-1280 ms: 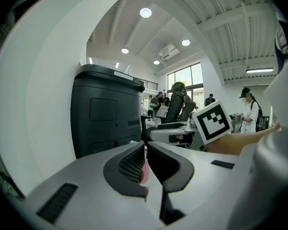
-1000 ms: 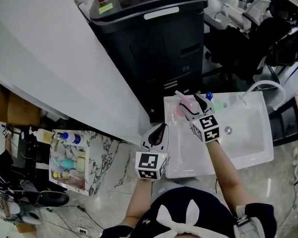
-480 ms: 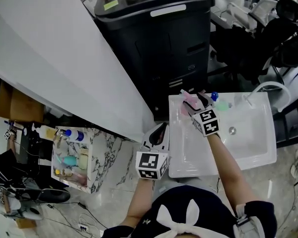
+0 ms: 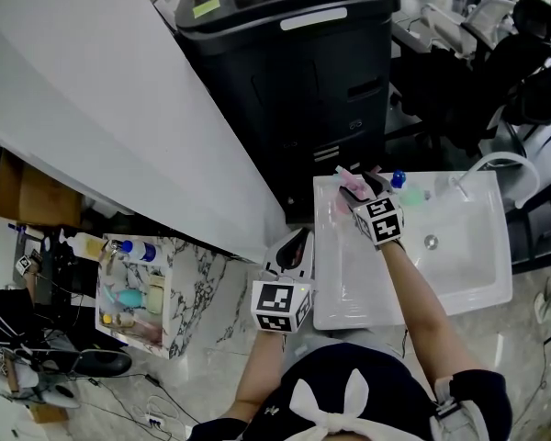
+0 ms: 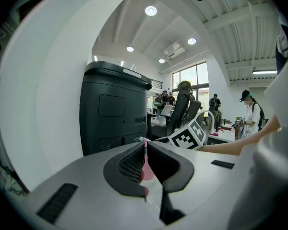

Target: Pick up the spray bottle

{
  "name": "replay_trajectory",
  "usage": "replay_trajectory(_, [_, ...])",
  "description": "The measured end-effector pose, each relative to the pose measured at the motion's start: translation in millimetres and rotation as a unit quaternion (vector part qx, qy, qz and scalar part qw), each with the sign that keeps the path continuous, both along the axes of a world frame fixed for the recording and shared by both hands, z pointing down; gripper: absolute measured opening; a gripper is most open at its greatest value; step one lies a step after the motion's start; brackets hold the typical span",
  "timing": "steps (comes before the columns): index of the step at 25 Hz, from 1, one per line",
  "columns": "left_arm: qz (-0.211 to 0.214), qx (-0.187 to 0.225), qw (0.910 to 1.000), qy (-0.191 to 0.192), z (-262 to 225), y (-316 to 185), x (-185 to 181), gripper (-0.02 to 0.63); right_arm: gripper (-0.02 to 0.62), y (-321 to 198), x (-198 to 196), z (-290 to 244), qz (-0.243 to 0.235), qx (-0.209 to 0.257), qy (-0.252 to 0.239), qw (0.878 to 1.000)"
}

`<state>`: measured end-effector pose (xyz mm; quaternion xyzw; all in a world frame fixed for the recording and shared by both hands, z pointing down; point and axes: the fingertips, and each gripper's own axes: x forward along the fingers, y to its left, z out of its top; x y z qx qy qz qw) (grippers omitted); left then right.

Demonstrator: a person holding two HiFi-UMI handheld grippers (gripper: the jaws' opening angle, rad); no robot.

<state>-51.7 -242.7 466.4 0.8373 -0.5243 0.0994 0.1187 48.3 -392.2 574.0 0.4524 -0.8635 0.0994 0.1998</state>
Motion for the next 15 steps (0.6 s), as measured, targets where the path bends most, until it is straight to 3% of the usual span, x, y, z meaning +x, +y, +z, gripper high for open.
replay_trajectory(8, [0.000, -0.005, 1.0000, 0.001, 3, 0, -1, 0.038, 0.268, -5, -1, 8, 0.001, -0.012, -0.003, 1.000])
replay_trajectory(15, [-0.004, -0.006, 1.0000, 0.000, 3, 0, -3, 0.038, 0.205, -6, 0, 10, 0.003, -0.013, -0.003, 1.000])
